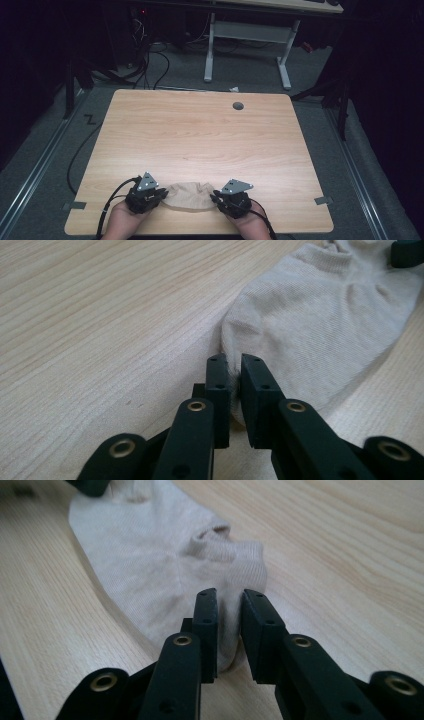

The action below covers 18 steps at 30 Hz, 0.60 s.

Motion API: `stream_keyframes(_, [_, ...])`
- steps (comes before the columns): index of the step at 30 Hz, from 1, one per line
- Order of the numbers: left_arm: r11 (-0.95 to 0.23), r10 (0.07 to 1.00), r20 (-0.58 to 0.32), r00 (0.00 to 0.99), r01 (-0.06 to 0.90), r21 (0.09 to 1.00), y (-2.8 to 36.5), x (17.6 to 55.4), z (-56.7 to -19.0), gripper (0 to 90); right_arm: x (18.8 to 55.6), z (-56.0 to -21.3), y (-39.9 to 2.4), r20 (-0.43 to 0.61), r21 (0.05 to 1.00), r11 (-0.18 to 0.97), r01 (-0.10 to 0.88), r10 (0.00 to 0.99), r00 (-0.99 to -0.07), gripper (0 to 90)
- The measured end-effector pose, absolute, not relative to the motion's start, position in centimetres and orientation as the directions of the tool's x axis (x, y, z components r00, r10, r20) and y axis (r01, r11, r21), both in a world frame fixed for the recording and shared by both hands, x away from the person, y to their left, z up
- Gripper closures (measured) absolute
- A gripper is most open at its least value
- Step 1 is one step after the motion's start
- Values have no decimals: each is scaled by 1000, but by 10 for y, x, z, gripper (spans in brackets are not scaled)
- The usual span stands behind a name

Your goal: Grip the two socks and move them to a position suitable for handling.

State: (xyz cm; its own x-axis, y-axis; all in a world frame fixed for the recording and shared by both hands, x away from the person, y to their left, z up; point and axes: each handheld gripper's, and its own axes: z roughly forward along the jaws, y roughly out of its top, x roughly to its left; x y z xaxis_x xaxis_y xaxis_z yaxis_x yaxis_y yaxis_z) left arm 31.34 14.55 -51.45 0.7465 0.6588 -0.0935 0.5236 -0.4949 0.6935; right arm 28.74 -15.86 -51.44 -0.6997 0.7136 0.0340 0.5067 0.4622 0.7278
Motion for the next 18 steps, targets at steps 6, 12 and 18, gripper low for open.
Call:
stream_keyframes(6, [-519,633,-83,769,502,692,142,309,-513,816,290,-512,-162,37,742,441,504,724,-688,753])
stream_keyframes(12, [-494,645,-91,759,504,708,147,309,-510,785,296,-509,-172,41,763,400,508,754,-655,735])
stream_keyframes(18, [-465,658,-67,750,475,747,156,317,-505,665,301,-508,-188,42,783,350,515,795,-606,700])
